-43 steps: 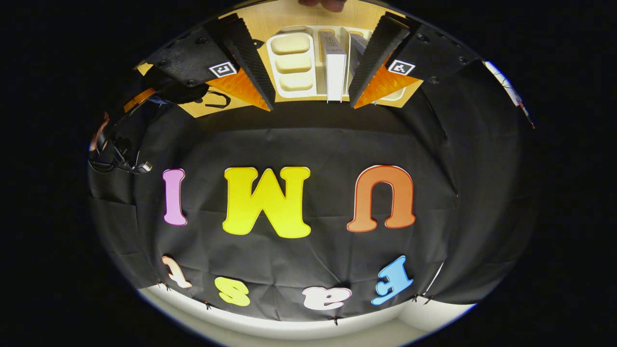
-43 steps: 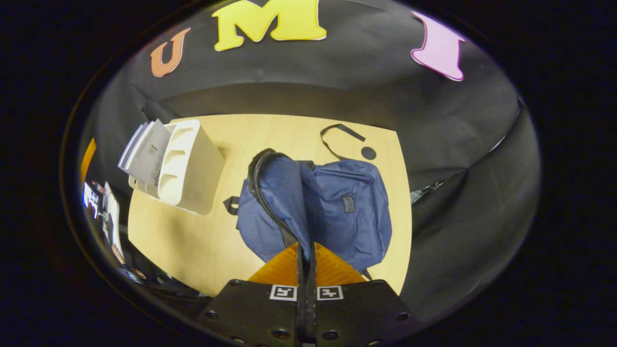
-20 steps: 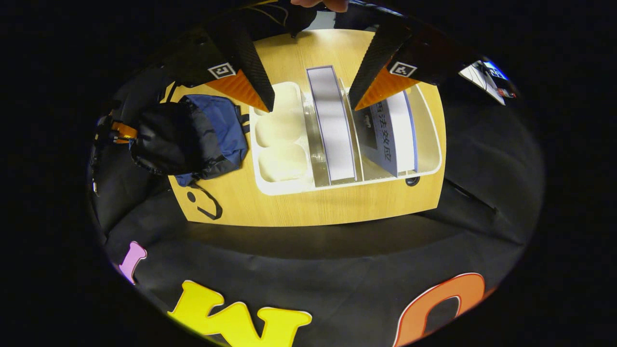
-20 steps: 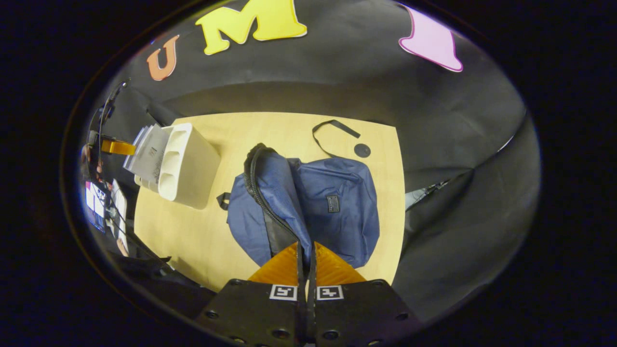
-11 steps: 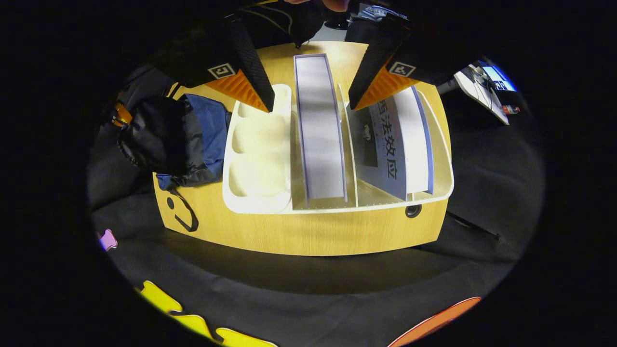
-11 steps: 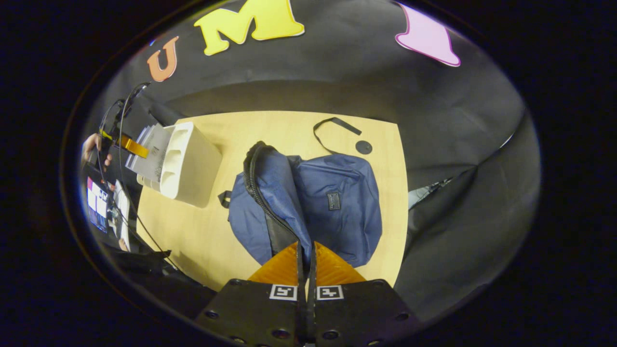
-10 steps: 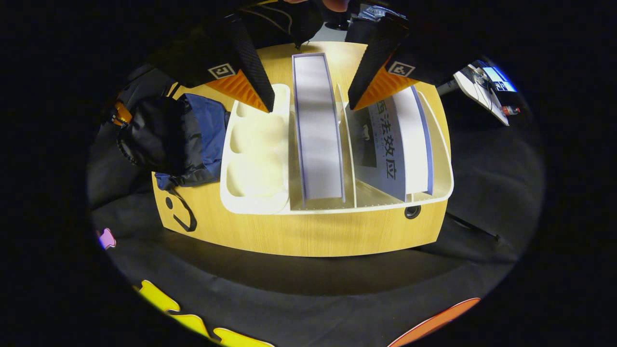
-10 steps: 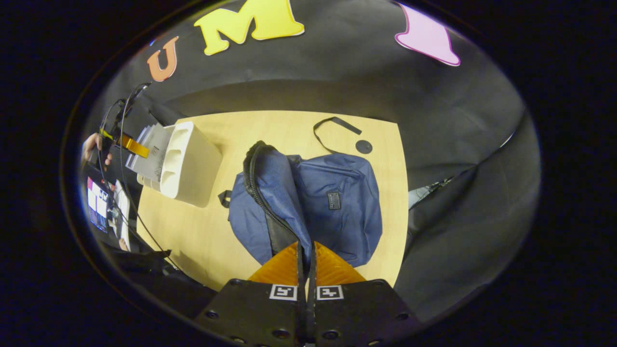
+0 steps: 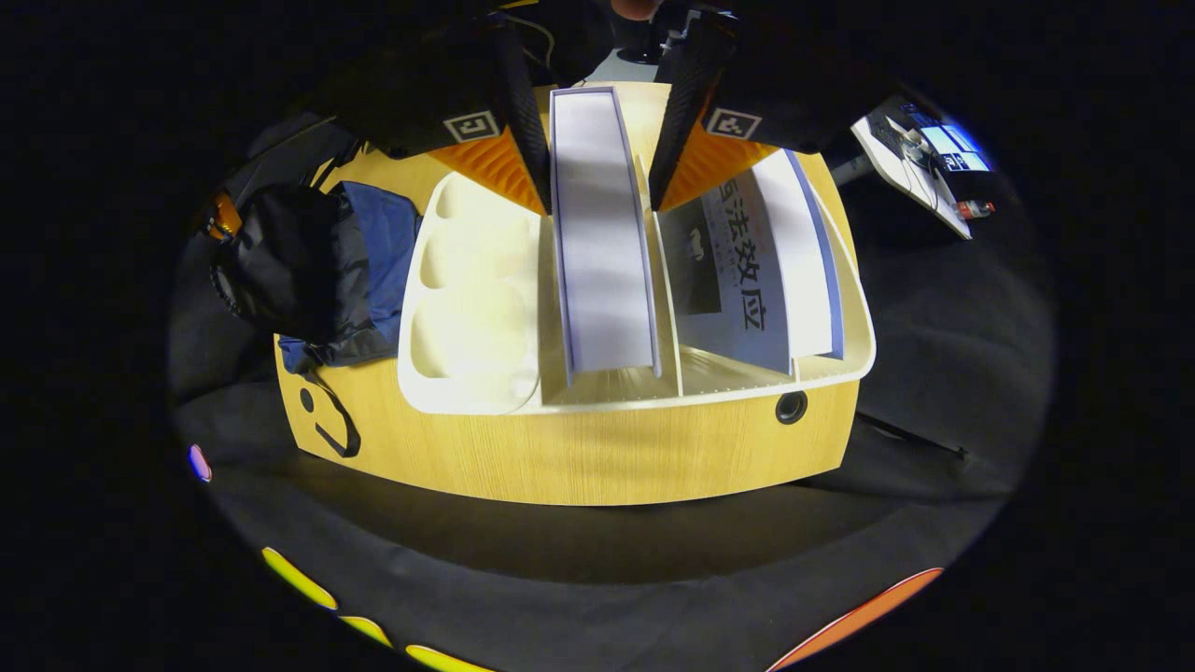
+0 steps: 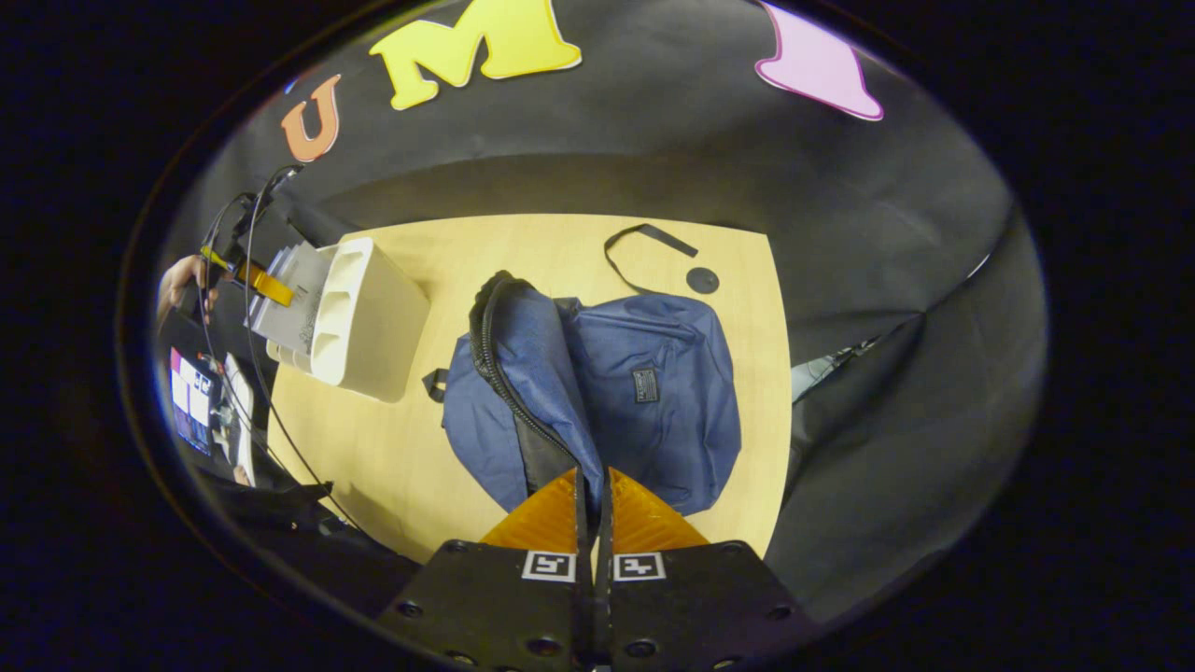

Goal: Open the schoolbag, grab two books from the bookshelf and put them into the schoolbag.

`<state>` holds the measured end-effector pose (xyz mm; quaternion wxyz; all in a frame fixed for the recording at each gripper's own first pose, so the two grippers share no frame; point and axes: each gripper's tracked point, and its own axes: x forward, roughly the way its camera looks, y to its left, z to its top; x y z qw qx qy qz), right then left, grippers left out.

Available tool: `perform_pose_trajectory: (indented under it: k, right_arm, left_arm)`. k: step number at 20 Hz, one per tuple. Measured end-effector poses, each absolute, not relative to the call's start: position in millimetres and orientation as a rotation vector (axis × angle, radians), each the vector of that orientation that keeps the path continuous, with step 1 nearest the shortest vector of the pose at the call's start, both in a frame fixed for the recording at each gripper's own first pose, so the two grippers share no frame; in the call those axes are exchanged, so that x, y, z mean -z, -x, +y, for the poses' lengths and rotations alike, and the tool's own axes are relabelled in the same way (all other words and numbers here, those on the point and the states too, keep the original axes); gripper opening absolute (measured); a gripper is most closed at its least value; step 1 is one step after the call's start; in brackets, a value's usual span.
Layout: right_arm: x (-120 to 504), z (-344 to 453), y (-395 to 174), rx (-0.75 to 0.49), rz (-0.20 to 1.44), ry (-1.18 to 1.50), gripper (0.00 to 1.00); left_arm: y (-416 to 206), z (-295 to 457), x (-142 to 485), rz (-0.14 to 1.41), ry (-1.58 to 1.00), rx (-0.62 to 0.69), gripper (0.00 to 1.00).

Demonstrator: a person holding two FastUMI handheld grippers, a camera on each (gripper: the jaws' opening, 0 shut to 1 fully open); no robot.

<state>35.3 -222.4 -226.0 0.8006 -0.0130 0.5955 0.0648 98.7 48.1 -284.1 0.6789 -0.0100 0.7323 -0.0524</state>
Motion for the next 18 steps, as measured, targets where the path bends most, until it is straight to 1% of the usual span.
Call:
perform_pose_trajectory:
  k: [1,2,4,5,6,7,9,15,16,17,18]
  right_arm:
    - [226.2,-222.5,-34.2,-0.14,1.278,0.029,0.0]
    - [226.6,-221.4,-33.6,-0.141,1.277,0.031,0.0]
    - [226.8,-221.3,-33.0,-0.142,1.277,0.035,0.0]
    - [226.8,-220.9,-32.5,-0.143,1.278,0.037,0.0]
    - [226.7,-220.1,-32.7,-0.145,1.278,0.036,0.0]
    - [226.7,-219.5,-33.0,-0.149,1.277,0.038,0.0]
    - [229.0,-219.4,-32.2,-0.151,1.28,0.042,0.0]
    - [228.6,-215.8,-33.9,-0.168,1.275,0.051,0.0]
    - [228.8,-215.3,-33.3,-0.17,1.274,0.056,0.0]
    - [227.9,-214.1,-32.6,-0.173,1.273,0.058,0.0]
    - [227.6,-212.3,-32.0,-0.176,1.271,0.062,0.0]
  left_arm:
    - [-98.7,49.2,283.6,1.649,0.019,0.107,0.6]
    - [-99.5,50.5,283.3,1.648,0.014,0.103,0.62]
    - [-97.7,54.1,281.6,1.656,0.01,0.091,0.48]
    - [-94.9,54.6,279.8,1.664,0.016,0.083,0.46]
    - [-92.2,54.3,276.4,1.67,0.023,0.077,0.5]
    - [-88.5,55.0,271.6,1.671,0.021,0.078,0.44]
    - [-83.9,57.1,258.6,1.654,0.003,0.083,0.42]
    - [-46.4,72.5,186.2,1.571,0.027,0.121,0.4]
    - [-41.0,74.7,170.9,1.548,0.041,0.121,0.36]
    - [-34.3,77.6,156.5,1.525,0.053,0.125,0.39]
    - [-29.4,78.2,140.9,1.497,0.077,0.13,0.39]
